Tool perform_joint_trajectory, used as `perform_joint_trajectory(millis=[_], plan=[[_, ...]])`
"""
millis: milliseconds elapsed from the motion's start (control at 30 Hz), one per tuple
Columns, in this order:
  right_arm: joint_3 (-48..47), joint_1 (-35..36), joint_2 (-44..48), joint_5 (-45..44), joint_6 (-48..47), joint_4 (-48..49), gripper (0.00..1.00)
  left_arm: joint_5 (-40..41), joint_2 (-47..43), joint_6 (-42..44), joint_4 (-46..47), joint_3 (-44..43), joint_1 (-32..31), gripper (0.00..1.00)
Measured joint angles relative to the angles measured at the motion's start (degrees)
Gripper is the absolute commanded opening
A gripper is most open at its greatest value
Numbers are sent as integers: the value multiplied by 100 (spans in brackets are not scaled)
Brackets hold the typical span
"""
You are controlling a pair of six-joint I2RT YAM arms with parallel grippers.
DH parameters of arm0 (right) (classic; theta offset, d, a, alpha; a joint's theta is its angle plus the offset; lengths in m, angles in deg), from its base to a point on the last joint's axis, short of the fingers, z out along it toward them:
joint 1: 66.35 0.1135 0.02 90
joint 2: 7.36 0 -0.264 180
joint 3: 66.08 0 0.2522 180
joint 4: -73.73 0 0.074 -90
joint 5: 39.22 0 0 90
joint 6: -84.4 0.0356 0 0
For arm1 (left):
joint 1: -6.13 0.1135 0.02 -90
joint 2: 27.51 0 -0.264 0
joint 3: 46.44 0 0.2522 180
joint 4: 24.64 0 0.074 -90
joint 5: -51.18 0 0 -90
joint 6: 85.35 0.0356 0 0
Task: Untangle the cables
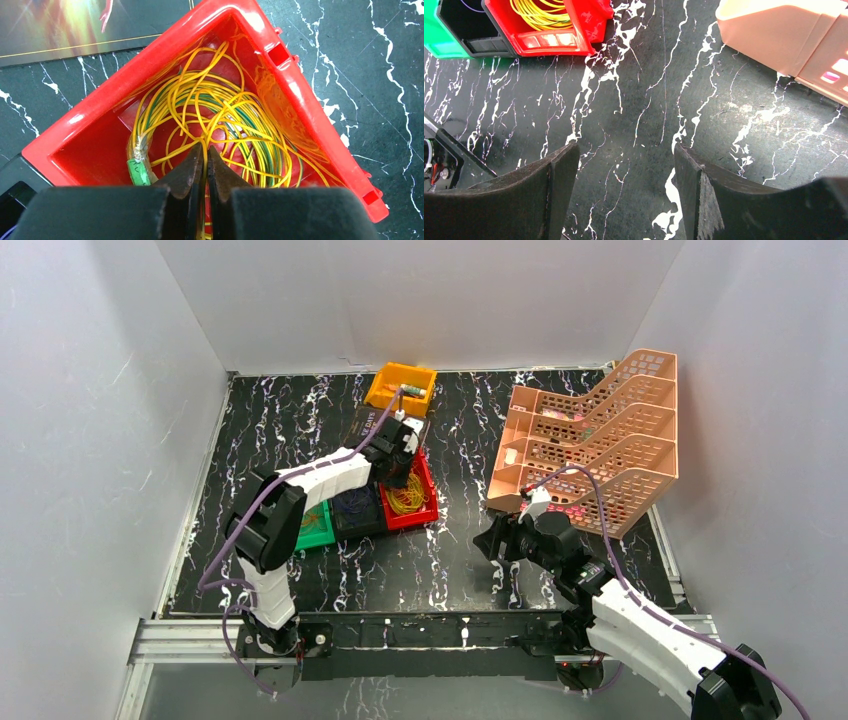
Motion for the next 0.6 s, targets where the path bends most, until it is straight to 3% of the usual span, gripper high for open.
perform_joint_trajectory(millis=[200, 600], plan=[[0, 0, 0, 0, 0, 0, 78, 59, -13, 68, -17, -83, 0, 28], [0, 0, -33, 0, 0, 2, 78, 219, -417, 201, -197, -247, 0, 45]])
